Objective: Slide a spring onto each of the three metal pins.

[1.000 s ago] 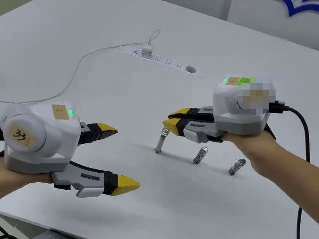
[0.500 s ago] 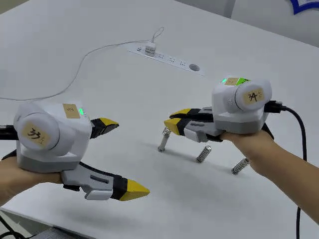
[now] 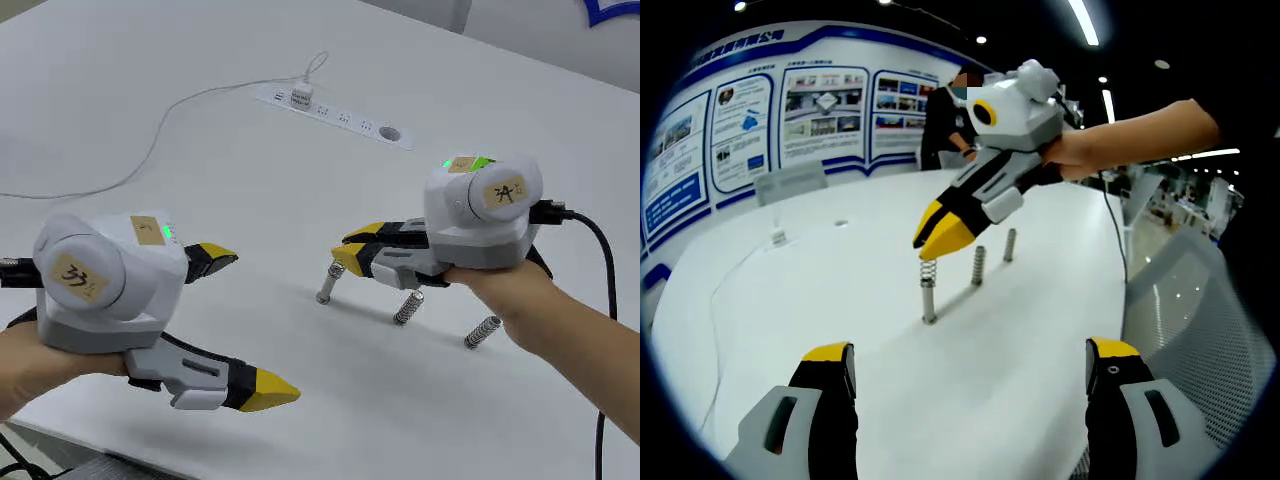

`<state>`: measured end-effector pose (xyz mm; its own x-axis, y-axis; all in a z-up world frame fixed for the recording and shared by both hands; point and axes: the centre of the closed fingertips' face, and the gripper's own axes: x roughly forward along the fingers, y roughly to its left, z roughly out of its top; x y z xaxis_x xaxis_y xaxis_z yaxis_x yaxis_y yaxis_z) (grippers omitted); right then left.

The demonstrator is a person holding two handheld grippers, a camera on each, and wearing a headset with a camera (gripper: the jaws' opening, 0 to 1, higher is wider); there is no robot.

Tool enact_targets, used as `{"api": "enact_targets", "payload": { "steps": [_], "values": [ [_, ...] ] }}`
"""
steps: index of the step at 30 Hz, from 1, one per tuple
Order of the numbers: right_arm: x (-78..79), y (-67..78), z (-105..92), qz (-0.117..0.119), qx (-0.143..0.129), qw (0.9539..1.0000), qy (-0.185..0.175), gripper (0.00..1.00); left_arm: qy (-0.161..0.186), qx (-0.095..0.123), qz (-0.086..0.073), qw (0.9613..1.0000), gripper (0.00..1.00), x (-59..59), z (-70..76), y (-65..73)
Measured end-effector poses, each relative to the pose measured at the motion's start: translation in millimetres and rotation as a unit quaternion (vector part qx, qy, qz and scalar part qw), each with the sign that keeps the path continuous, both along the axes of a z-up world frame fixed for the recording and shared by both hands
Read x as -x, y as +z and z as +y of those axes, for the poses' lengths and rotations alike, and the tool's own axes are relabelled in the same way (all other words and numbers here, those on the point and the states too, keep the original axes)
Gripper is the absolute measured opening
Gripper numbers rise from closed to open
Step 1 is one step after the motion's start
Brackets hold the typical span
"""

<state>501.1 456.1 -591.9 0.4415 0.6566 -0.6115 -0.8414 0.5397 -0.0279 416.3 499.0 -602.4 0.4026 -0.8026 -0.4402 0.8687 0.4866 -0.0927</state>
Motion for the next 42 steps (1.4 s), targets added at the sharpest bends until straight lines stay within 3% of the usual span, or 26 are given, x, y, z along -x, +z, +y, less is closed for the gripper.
{"api": "enact_targets", "payload": {
  "steps": [9,17,31,36,42],
  "values": [
    [-3.2,-16.8,3.0,0.013,0.013,0.9998,0.002,0.11,0.003,0.0,-0.005,1.0,0.99,2.1,-1.7,-2.8],
    [-3.9,-29.0,2.0,0.024,0.023,0.9995,0.0,0.11,0.004,-0.001,0.0,1.0,0.98,3.5,-2.4,-7.7],
    [-2.4,-41.4,1.8,0.031,0.03,0.9991,-0.002,0.11,0.001,-0.005,0.003,1.0,0.96,8.3,-4.9,-10.3],
    [1.3,-44.1,3.5,0.035,0.028,0.999,0.008,0.12,0.001,0.011,-0.007,0.9999,0.95,8.2,-9.8,-1.5],
    [1.6,-43.4,2.7,0.036,0.027,0.999,0.003,0.15,-0.006,0.002,-0.011,0.9999,0.95,8.6,-11.4,-0.6]
  ]
}}
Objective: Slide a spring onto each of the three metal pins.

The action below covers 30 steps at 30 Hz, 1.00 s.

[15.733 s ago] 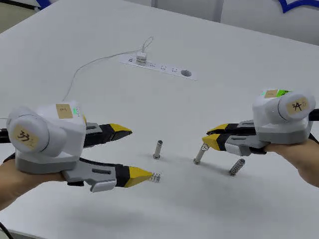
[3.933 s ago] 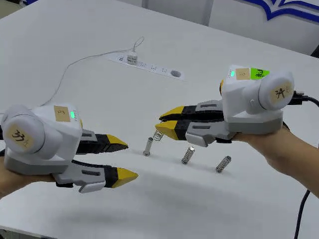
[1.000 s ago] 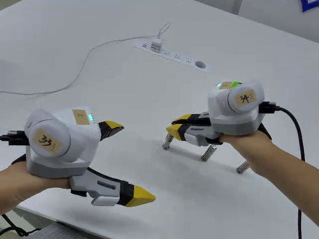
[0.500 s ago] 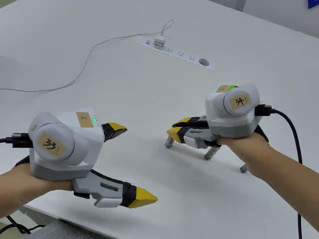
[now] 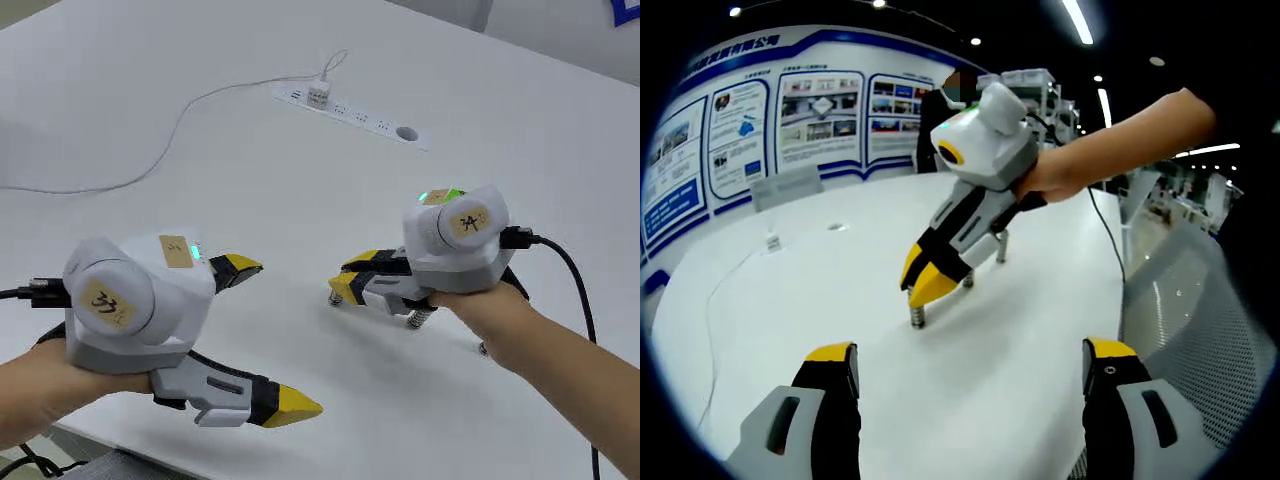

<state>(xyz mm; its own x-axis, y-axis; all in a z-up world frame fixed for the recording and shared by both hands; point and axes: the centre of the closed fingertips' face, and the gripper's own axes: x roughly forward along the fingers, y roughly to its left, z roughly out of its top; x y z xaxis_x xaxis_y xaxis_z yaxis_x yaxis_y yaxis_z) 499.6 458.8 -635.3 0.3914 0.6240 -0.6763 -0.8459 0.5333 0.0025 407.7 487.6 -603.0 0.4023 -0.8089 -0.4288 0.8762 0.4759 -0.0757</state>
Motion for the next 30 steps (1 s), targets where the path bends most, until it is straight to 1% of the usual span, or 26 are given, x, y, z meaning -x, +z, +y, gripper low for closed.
{"api": "enact_targets", "payload": {
  "steps": [4,9,12,17,19,22,26,30],
  "values": [
    [1.1,4.5,-3.4,-0.004,0.0,1.0,-0.004,0.18,-0.001,0.007,-0.002,1.0,0.95,0.6,-2.5,4.3],
    [3.9,15.2,-7.4,-0.015,-0.005,0.9999,-0.004,0.21,-0.006,0.001,-0.005,1.0,0.95,0.7,-4.0,4.8],
    [7.1,23.6,-9.8,-0.022,-0.012,0.9997,-0.007,0.23,-0.009,-0.003,-0.007,0.9999,0.95,1.1,-4.7,5.8],
    [11.6,33.2,-16.4,-0.03,-0.022,0.9992,-0.013,0.26,-0.012,-0.007,-0.011,0.9998,0.95,0.3,-4.9,8.9],
    [12.9,37.8,-22.3,-0.034,-0.025,0.9989,-0.02,0.28,-0.012,-0.007,-0.012,0.9998,0.95,-0.4,-4.8,12.0],
    [15.9,44.9,-29.9,-0.04,-0.034,0.9981,-0.033,0.3,-0.011,-0.008,-0.019,0.9997,0.95,-2.5,-3.4,17.0],
    [21.8,51.3,-38.9,-0.047,-0.039,0.9974,-0.038,0.32,-0.004,0.001,-0.023,0.9997,0.95,-6.7,-0.7,25.4],
    [27.8,60.6,-48.3,-0.055,-0.051,0.9961,-0.047,0.36,-0.001,0.001,-0.031,0.9995,0.95,-9.8,2.1,33.4]
  ]
}}
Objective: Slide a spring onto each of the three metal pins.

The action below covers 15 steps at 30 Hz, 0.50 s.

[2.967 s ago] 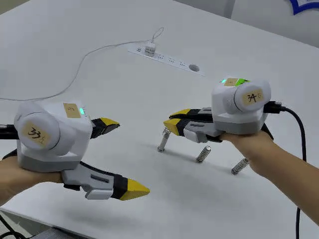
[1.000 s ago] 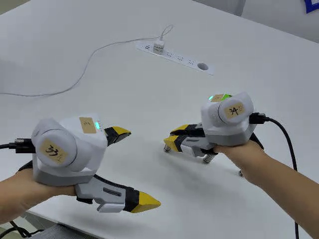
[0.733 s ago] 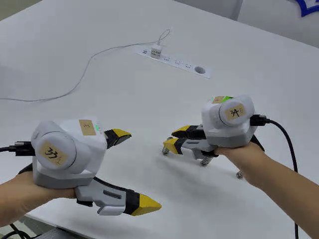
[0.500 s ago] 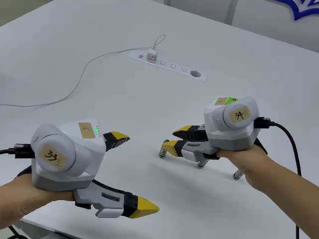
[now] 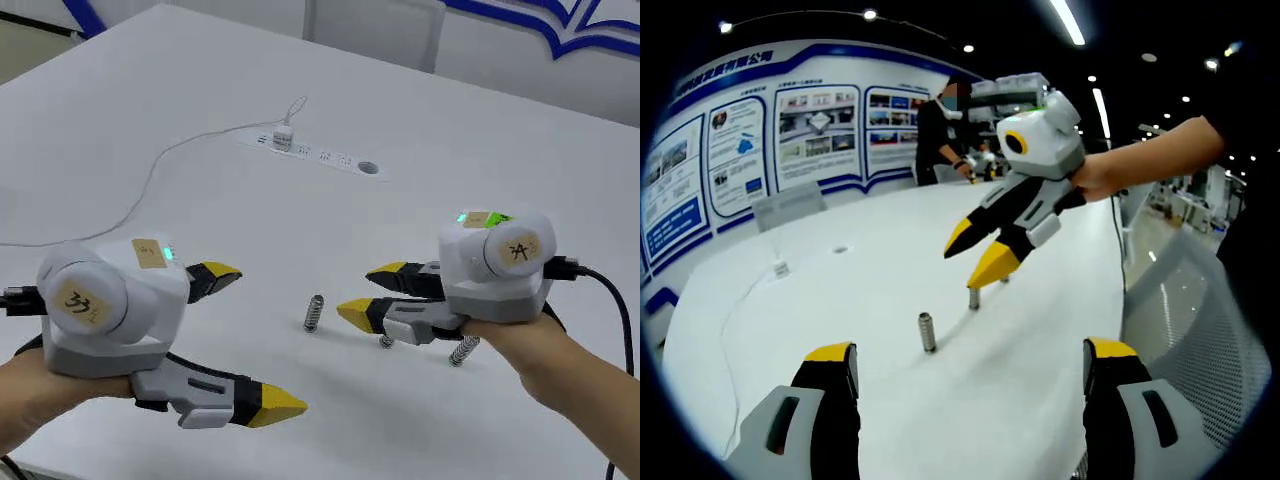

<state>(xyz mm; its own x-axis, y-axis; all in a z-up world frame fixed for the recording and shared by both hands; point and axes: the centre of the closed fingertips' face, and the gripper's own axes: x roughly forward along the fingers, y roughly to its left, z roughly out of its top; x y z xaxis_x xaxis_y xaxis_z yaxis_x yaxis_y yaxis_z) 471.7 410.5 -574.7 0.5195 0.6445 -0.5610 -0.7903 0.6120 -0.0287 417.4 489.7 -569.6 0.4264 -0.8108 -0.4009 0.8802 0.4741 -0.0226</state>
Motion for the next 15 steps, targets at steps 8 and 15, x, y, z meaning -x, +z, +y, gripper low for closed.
{"api": "enact_targets", "payload": {
  "steps": [8,15],
  "values": [
    [10.8,12.9,-24.0,-0.012,-0.019,0.9993,-0.029,0.41,0.009,0.012,-0.009,0.9998,0.95,-5.3,1.3,14.8],
    [21.2,24.1,-49.7,-0.008,-0.078,0.9935,-0.083,0.45,0.009,0.016,-0.016,0.9997,0.95,-6.2,-0.4,22.7]
  ]
}}
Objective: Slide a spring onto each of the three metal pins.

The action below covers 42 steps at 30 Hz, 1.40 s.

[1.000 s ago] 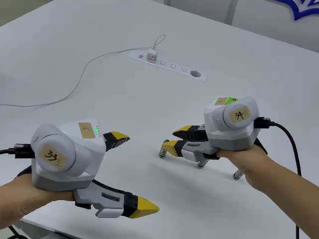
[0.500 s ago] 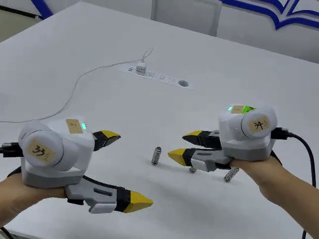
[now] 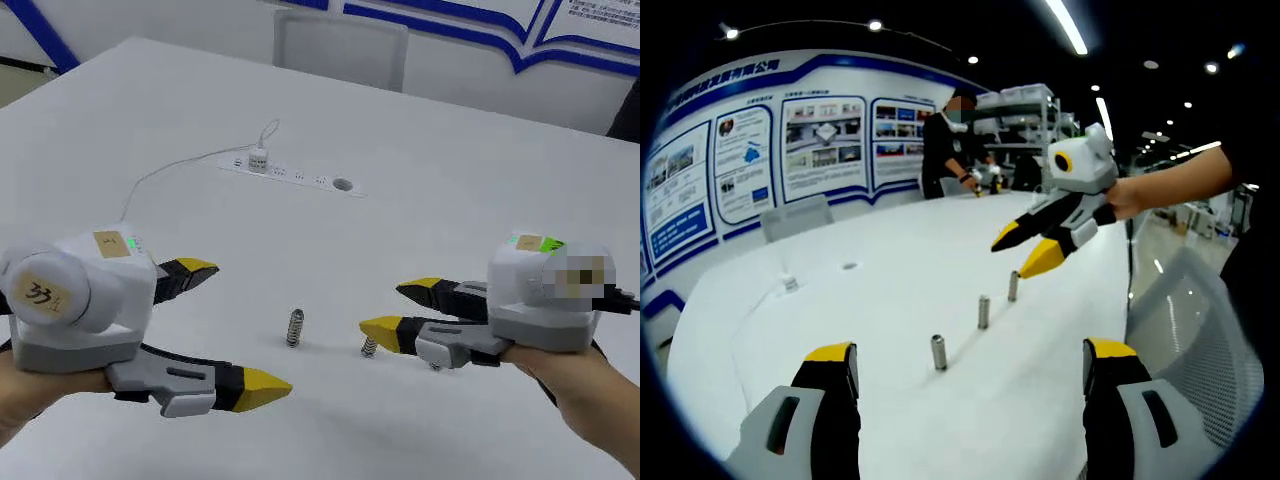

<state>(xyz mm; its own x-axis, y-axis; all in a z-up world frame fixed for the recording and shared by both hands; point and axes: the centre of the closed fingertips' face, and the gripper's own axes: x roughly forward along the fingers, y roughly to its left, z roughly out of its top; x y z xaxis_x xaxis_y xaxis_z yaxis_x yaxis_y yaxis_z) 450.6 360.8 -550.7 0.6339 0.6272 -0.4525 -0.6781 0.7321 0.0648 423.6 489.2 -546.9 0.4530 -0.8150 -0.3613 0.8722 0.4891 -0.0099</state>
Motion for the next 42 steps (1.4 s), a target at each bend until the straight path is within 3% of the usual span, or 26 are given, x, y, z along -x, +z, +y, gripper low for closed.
{"api": "enact_targets", "payload": {
  "steps": [15,21,30,42],
  "values": [
    [28.3,2.1,-63.5,-0.008,-0.009,0.9988,-0.047,0.53,-0.011,-0.015,0.0,0.9998,0.95,0.7,1.9,-0.9],
    [41.0,6.8,-76.1,-0.012,-0.025,0.9979,-0.058,0.57,-0.01,-0.017,0.002,0.9998,0.95,0.1,4.7,-0.6],
    [53.5,-0.7,-96.4,-0.007,-0.032,0.9955,-0.088,0.61,-0.011,-0.022,0.007,0.9997,0.95,2.8,9.0,-4.2],
    [66.3,-14.2,-99.3,0.003,-0.041,0.9925,-0.115,0.63,-0.004,-0.014,0.017,0.9998,0.95,4.7,9.2,-10.6]
  ]
}}
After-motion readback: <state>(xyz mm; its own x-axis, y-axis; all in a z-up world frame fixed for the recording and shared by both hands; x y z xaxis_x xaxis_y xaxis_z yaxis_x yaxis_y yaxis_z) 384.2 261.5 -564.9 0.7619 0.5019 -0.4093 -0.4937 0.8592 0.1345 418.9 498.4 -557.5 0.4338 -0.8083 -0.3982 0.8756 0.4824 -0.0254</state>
